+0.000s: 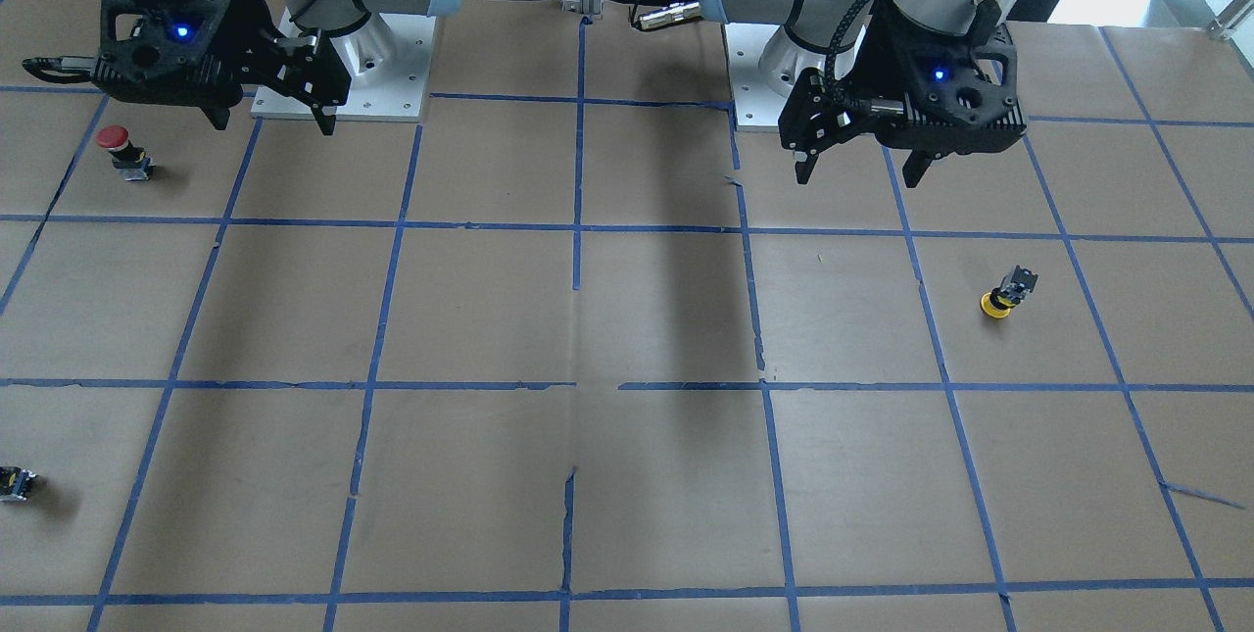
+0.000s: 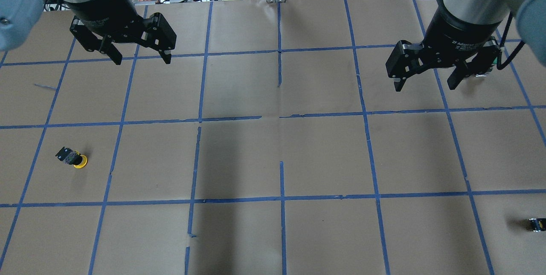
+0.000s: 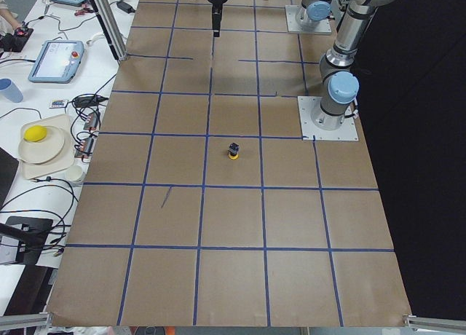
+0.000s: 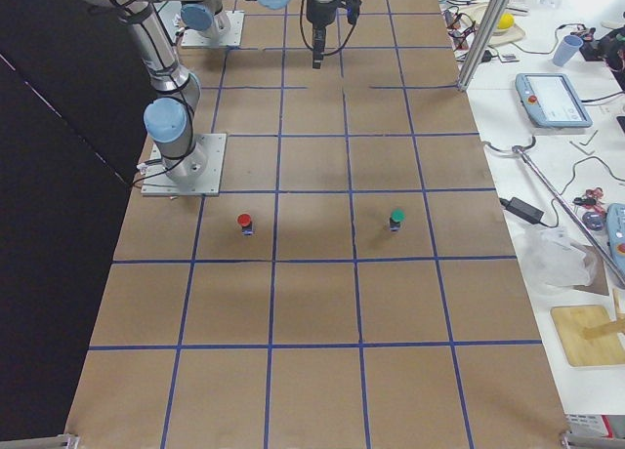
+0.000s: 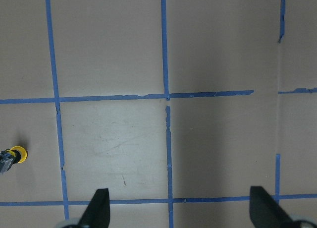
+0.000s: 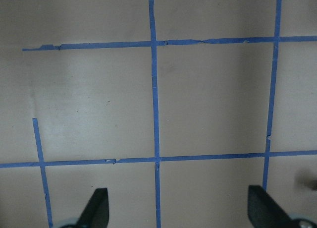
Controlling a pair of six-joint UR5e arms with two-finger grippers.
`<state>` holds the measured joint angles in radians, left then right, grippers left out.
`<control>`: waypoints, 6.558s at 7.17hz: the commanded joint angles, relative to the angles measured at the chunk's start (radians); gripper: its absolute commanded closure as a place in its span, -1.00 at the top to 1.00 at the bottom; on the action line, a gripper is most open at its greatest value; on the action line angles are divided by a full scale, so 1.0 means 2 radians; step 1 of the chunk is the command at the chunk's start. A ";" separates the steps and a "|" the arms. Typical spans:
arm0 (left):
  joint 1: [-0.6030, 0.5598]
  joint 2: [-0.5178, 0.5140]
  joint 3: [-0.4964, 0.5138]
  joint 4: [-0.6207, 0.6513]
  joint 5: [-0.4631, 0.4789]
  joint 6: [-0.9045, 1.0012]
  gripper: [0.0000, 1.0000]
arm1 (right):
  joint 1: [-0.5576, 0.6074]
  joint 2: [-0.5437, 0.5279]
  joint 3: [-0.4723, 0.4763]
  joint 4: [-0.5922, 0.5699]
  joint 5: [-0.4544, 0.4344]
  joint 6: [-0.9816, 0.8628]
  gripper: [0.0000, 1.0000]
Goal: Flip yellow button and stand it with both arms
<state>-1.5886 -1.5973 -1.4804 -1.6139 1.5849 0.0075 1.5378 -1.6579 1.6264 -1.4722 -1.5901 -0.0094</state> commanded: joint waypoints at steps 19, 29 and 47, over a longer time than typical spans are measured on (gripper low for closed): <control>0.368 -0.077 -0.267 0.289 -0.043 0.662 0.99 | -0.013 -0.008 0.021 -0.003 -0.025 -0.001 0.99; 0.358 -0.083 -0.307 0.350 0.017 0.651 -0.27 | 0.003 -0.002 -0.040 0.041 0.020 0.002 1.00; 0.027 0.062 -0.159 -0.110 -0.676 0.193 -0.64 | -0.040 0.014 -0.043 0.003 0.330 0.425 1.00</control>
<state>-1.5090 -1.4781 -1.8117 -1.8382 0.3134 0.4106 1.4727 -1.6299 1.5386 -1.4616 -1.0402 0.7578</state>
